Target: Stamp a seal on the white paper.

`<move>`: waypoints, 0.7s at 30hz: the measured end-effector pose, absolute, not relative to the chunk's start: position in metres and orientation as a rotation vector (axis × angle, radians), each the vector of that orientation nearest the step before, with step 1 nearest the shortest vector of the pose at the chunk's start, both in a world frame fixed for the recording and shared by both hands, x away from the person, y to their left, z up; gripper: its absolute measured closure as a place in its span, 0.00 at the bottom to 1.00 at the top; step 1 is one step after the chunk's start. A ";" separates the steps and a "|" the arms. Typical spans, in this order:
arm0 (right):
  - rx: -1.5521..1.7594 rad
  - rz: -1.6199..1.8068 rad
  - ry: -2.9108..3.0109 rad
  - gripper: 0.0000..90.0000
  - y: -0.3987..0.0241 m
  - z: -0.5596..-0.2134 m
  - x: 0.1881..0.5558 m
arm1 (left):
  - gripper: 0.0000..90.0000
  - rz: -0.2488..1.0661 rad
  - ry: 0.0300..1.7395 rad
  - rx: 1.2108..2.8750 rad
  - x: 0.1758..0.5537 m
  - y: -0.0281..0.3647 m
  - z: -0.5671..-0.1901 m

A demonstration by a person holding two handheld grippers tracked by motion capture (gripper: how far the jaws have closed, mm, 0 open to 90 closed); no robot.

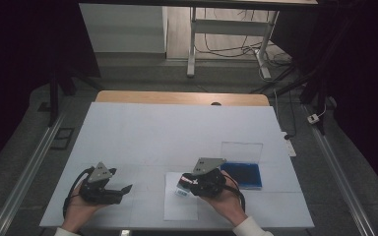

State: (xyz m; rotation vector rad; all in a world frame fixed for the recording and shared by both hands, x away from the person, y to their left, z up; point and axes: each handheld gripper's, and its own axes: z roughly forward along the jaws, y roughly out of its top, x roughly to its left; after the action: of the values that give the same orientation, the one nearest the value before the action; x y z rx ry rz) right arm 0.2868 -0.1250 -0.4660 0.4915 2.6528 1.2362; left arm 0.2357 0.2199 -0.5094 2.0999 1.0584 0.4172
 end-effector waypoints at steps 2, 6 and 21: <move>0.503 1.253 2.638 0.78 -0.129 -0.462 0.288 | 0.20 0.415 1.056 2.101 0.236 0.220 -0.509; 0.524 1.263 2.612 0.78 -0.137 -0.456 0.288 | 0.20 0.417 1.056 2.098 0.235 0.220 -0.509; 0.552 1.299 2.556 0.78 -0.157 -0.444 0.293 | 0.20 0.424 1.055 2.101 0.235 0.220 -0.509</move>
State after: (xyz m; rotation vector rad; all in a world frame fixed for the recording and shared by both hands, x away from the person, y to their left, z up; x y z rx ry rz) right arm 0.2930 -0.1573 -0.4439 0.5518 2.5561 1.2990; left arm 0.2348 0.2202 -0.5086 2.1010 1.0553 0.4235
